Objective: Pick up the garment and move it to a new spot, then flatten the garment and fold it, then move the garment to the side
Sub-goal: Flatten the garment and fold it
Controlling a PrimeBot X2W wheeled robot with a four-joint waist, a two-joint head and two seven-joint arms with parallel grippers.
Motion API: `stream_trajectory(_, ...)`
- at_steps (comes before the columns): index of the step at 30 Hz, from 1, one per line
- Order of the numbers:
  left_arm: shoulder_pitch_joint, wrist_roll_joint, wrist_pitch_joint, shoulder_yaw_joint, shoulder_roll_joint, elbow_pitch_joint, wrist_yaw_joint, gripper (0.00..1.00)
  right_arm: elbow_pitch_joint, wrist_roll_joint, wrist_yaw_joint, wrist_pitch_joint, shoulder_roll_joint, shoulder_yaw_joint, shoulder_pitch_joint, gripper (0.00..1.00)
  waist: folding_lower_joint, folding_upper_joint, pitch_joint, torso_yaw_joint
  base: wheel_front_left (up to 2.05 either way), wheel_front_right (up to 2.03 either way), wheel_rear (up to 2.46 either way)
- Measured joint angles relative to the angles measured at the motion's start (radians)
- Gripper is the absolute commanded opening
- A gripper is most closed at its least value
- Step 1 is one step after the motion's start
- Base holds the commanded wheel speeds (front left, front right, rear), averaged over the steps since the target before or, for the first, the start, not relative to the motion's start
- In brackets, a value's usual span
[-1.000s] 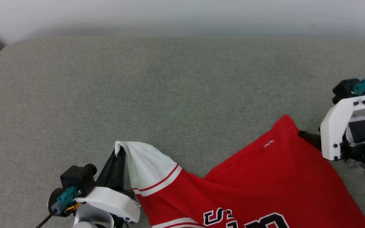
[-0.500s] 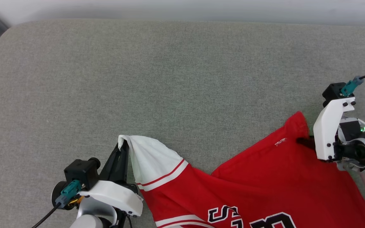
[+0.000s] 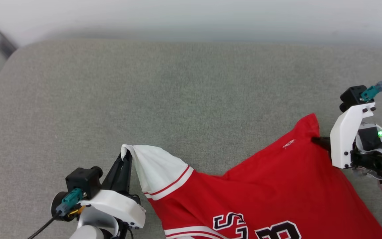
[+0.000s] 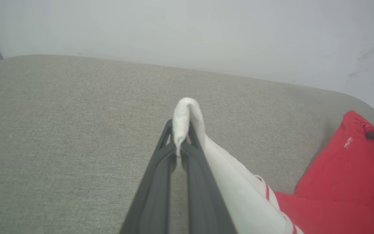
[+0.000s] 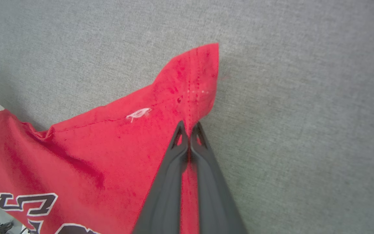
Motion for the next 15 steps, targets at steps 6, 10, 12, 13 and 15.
stream_trajectory(6, -0.056, -0.004, 0.030, 0.015, 0.040, 0.015, -0.024, 0.00, 0.029, -0.033, 0.000, -0.109, -0.021, -0.015, 0.006, 0.00, -0.0001, 0.0000, -0.093, -0.011, 0.00, 0.00, 0.00)
stream_trajectory(10, -0.143, -0.013, 0.055, 0.026, 0.058, 0.057, -0.056, 0.00, 0.061, -0.072, 0.000, -0.157, -0.018, -0.036, 0.005, 0.00, -0.0002, 0.0000, -0.161, -0.024, 0.00, 0.00, 0.00)
stream_trajectory(12, -0.206, -0.010, 0.065, 0.028, 0.062, 0.084, -0.068, 0.00, 0.073, -0.092, 0.000, -0.177, -0.011, -0.050, -0.005, 0.00, -0.0003, 0.0000, -0.186, -0.035, 0.00, 0.00, 0.00)
stream_trajectory(13, -0.241, -0.007, 0.067, 0.027, 0.066, 0.104, -0.079, 0.00, 0.076, -0.107, 0.000, -0.190, -0.006, -0.055, -0.016, 0.00, -0.0004, 0.0000, -0.195, -0.043, 0.00, 0.00, 0.00)
stream_trajectory(15, -0.315, 0.001, 0.073, 0.021, 0.064, 0.151, -0.099, 0.00, 0.084, -0.133, 0.000, -0.217, 0.001, -0.070, -0.043, 0.00, -0.0003, 0.0000, -0.206, -0.059, 0.00, 0.00, 0.00)
